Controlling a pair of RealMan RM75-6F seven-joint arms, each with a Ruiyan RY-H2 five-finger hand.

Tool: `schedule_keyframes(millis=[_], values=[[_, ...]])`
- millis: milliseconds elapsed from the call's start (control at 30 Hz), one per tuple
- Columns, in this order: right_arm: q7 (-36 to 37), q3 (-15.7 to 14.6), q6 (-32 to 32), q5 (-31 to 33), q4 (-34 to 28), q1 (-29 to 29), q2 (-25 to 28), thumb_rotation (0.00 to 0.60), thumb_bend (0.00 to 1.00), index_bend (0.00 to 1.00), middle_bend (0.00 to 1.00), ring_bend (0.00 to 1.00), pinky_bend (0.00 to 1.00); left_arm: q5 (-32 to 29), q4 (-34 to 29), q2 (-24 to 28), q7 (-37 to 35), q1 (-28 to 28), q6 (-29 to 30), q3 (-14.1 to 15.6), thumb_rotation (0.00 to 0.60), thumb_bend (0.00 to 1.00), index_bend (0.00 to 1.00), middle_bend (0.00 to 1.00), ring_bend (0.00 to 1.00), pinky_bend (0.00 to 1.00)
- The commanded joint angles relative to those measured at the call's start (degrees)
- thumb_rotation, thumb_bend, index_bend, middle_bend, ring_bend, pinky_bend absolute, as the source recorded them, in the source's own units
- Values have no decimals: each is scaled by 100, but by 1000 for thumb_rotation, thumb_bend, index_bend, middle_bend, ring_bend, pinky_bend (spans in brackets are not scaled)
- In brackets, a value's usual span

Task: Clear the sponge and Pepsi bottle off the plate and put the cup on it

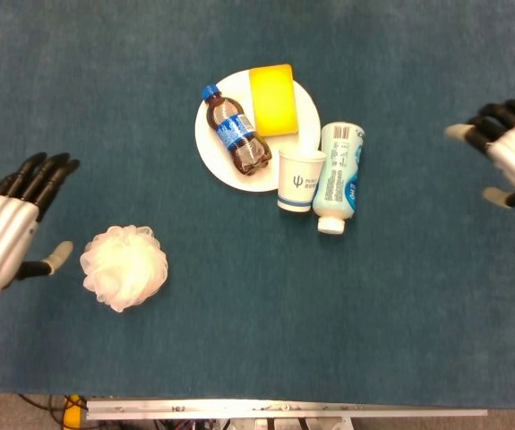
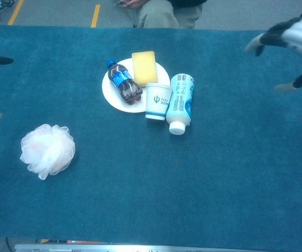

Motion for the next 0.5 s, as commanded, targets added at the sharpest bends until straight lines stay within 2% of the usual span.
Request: schedule_keyframes(millis=[33, 167, 500], values=[[-317, 92, -328, 48, 53, 320, -251, 600, 0, 221, 330, 209, 297, 30, -28, 63, -44, 87, 65, 9, 600, 297, 0, 57, 0, 188], [-722, 171, -629, 192, 102, 609, -538, 600, 0, 189, 301, 177, 285, 62, -43, 125, -90, 199, 132, 30, 600, 297, 0, 57, 0, 188], [-1966, 345, -1354, 1154, 567, 1199, -1398, 600, 0, 68, 200, 90, 228, 97, -42, 257, -243, 458, 232, 83, 600, 297, 0, 57, 0, 183]])
